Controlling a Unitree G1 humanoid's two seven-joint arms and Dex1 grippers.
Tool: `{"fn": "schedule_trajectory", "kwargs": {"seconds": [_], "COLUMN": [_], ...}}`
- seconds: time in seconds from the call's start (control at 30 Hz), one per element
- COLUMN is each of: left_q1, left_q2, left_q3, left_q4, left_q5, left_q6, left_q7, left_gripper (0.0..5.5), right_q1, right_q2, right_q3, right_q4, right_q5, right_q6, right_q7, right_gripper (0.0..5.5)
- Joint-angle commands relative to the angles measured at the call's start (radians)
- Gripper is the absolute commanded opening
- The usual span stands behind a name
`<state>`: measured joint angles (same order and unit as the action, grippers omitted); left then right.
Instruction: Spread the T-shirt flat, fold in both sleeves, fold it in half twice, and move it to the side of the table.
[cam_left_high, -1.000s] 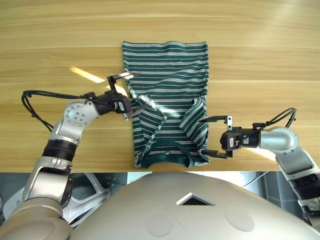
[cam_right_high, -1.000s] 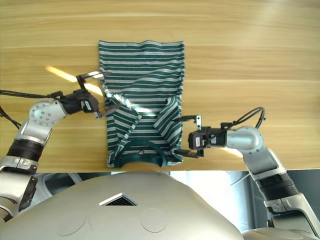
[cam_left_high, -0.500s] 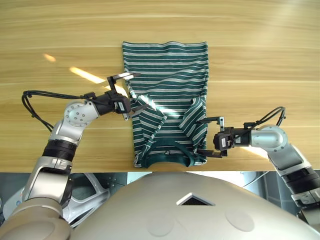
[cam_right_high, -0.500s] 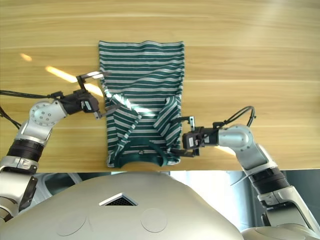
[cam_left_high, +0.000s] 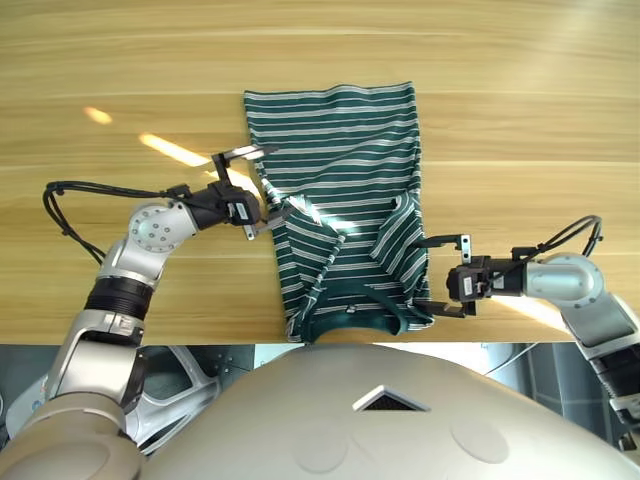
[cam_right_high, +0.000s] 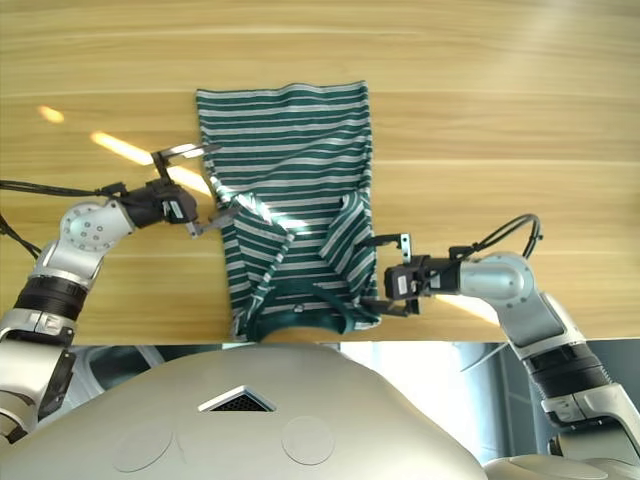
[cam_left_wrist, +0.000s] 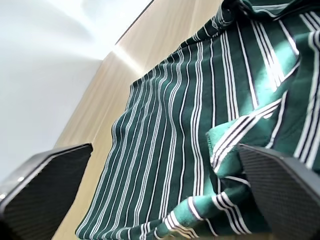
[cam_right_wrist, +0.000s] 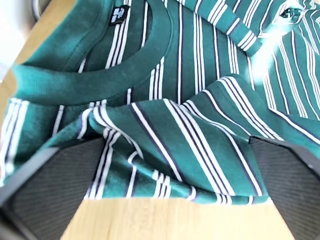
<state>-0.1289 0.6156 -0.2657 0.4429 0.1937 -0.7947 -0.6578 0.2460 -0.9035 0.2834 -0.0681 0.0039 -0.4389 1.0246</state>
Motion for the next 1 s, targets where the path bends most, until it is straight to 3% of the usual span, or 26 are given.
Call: {"fn": "schedule_trajectory", "kwargs": {"seconds": [0.03,0.3,0.5,1.0], "left_q1": [-0.019,0.006,0.172,0.410], "left_q2": [0.006,0.037,0.172,0.375], "left_q3": [-0.001,0.025,-0.010,0.001], "left_q4": [0.018,-0.119,-0.337,-0.444], "left_q5": [0.011,-0.205,-0.401,-0.305], "left_q6": [-0.013,-0.009,0.018,0.028], "left_q7": [0.008,-0.093,-0.280,-0.428], "left_gripper": [5.40,5.40,5.40,5.40], "right_q1": [0.020,-0.017,-0.012,0.112], "right_q2": [-0.032,0.021,-0.049,-0.133], "right_q3": [-0.030,-0.096,-0.192,-0.187], "right_q4": [-0.029,-0.124,-0.004,0.065], "right_q5": [0.026,0.178,0.164,0.119], "right_q6": [0.007,0.032,0.006,-0.071], "right_q7": [0.014,-0.001,0.037,0.142], "right_gripper": [5.34,5.34,5.34,5.34]}}
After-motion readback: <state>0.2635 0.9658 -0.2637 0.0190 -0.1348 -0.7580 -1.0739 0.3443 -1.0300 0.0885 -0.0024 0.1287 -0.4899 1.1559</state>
